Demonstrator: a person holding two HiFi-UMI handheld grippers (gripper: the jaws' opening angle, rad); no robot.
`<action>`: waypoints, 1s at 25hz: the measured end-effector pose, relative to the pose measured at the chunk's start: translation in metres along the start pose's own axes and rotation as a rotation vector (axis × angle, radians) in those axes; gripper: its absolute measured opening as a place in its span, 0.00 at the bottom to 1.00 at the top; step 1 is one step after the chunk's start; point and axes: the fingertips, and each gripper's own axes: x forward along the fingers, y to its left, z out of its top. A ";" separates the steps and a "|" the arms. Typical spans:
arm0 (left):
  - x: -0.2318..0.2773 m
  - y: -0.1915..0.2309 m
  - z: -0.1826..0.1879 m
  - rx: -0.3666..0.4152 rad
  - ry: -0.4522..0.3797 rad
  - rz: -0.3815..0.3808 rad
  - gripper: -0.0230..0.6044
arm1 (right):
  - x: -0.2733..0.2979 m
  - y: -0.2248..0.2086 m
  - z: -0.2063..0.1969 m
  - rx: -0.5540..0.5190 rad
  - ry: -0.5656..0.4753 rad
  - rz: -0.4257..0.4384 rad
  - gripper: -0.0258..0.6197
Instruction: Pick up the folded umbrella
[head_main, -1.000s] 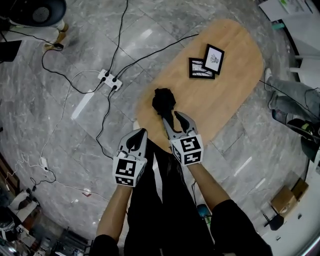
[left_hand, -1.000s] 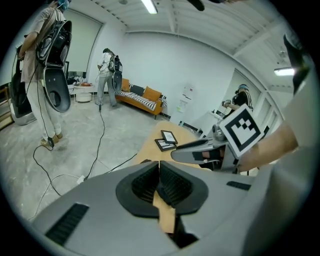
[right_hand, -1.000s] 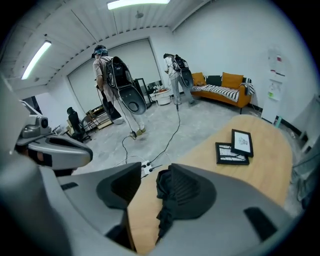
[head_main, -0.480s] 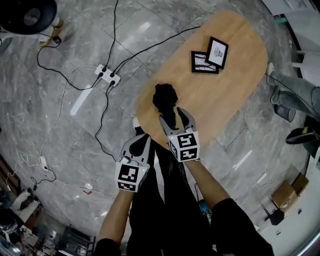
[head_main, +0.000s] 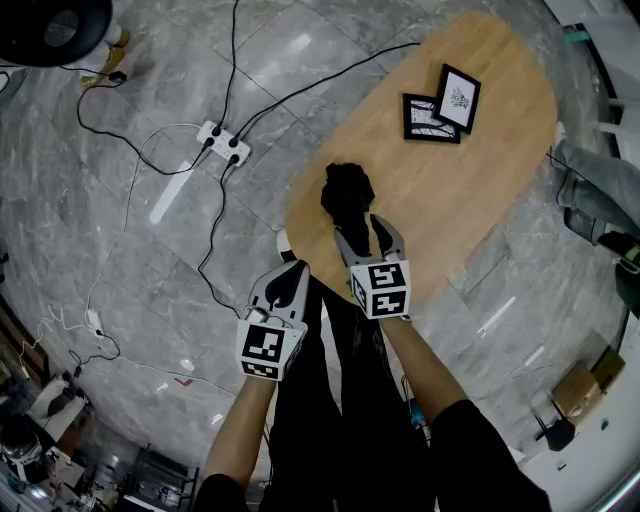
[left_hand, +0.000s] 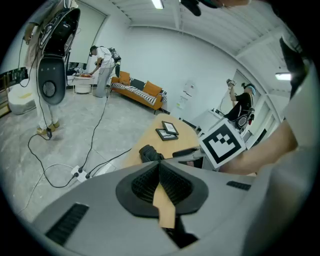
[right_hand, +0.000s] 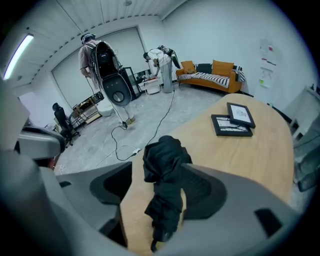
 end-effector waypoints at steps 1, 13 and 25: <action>0.001 0.003 -0.004 -0.001 0.003 0.002 0.06 | 0.003 -0.001 -0.005 0.004 0.007 -0.005 0.50; 0.017 0.027 -0.034 0.008 0.021 0.007 0.06 | 0.025 -0.012 -0.035 -0.006 0.053 -0.035 0.50; 0.025 0.032 -0.053 -0.019 0.029 0.000 0.06 | 0.049 -0.016 -0.061 0.012 0.128 -0.055 0.49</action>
